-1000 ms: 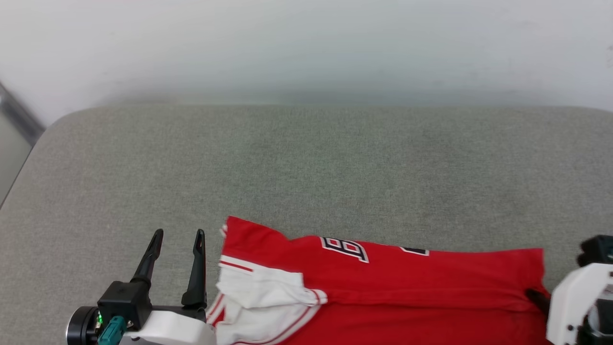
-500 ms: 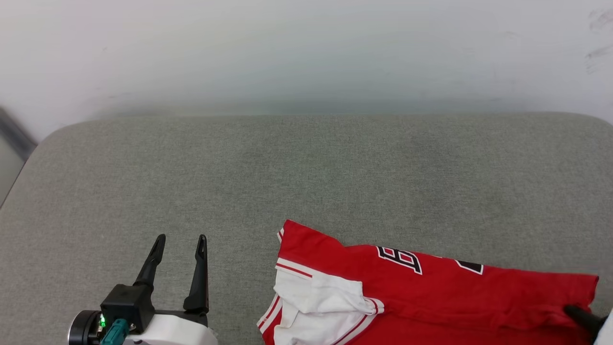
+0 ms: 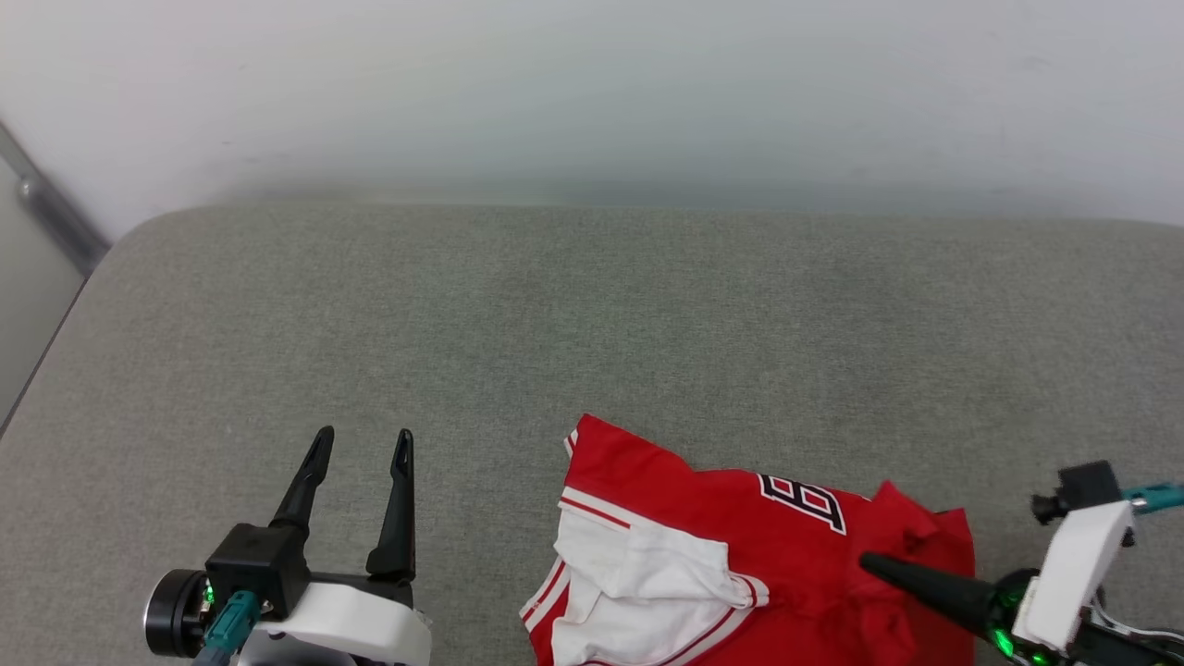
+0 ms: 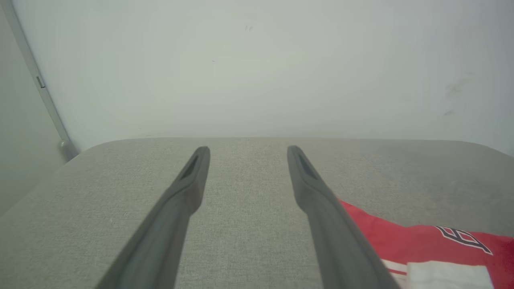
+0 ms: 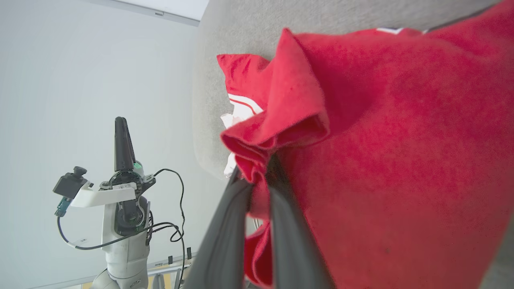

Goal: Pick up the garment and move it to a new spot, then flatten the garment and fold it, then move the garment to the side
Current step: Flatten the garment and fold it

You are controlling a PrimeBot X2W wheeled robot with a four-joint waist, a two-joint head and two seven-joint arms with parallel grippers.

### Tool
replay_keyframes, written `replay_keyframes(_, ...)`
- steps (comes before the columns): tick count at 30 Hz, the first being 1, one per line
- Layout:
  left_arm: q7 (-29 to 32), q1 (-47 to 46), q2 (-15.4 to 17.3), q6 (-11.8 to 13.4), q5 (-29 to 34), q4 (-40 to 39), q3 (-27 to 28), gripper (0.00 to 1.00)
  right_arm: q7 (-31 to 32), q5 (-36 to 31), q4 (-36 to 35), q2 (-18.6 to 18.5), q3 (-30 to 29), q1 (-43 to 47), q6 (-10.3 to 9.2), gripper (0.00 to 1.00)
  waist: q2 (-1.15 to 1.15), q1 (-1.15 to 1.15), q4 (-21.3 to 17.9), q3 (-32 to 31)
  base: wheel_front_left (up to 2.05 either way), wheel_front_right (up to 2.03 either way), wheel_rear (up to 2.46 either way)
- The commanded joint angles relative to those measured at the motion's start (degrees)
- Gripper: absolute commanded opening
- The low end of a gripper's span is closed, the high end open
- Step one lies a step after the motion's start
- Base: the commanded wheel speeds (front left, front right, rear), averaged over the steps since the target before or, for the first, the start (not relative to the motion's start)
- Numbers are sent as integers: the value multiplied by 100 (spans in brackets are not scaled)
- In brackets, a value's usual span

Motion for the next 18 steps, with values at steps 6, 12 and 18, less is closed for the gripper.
replay_keyframes(6,-33,-211,-77,-63,-4,79,-37,100,-415,511,345,26,882,-328,-1,0,0,0,256,226,0,0,0)
replay_keyframes(12,-78,-443,-217,-133,58,133,-84,100,-860,804,602,28,1701,-751,-1,0,0,0,459,582,0,0,0)
replay_keyframes(18,-120,-685,-371,-241,88,237,-61,100,-1307,707,958,27,2457,-1177,-2,0,0,0,562,935,0,0,0)
